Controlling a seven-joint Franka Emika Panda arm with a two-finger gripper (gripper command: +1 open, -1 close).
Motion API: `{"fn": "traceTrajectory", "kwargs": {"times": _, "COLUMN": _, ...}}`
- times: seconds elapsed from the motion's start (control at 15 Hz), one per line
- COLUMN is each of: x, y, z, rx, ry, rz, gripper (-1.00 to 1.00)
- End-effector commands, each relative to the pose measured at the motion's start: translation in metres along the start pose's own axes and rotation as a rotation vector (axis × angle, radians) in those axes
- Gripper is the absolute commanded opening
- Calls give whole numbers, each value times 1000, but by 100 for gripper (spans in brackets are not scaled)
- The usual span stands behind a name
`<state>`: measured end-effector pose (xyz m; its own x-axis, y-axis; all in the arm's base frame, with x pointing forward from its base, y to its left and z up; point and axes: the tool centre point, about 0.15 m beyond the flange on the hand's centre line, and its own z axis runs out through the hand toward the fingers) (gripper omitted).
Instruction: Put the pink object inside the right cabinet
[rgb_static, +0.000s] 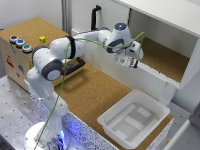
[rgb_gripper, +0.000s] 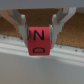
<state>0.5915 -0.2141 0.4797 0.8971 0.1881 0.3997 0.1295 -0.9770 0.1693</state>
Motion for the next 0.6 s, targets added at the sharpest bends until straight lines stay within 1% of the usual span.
{"fn": "traceTrajectory", "kwargs": {"times": 0.0, "x": 63, "y": 38, "z": 37, "rx": 119, "ry": -98, "rz": 17, "gripper": -100}}
{"fn": "traceTrajectory", "kwargs": {"times": 0.13, "x": 71, "y": 43, "z": 46, "rx": 109, "ry": -93, "rz": 40, "gripper": -100}}
{"fn": "traceTrajectory", "kwargs": {"times": 0.4, "x": 84, "y": 50, "z": 51, "rx": 123, "ry": -66, "rz": 81, "gripper": -100}}
{"fn": "traceTrajectory", "kwargs": {"times": 0.53, "x": 90, "y": 53, "z": 56, "rx": 140, "ry": -54, "rz": 113, "gripper": -100}}
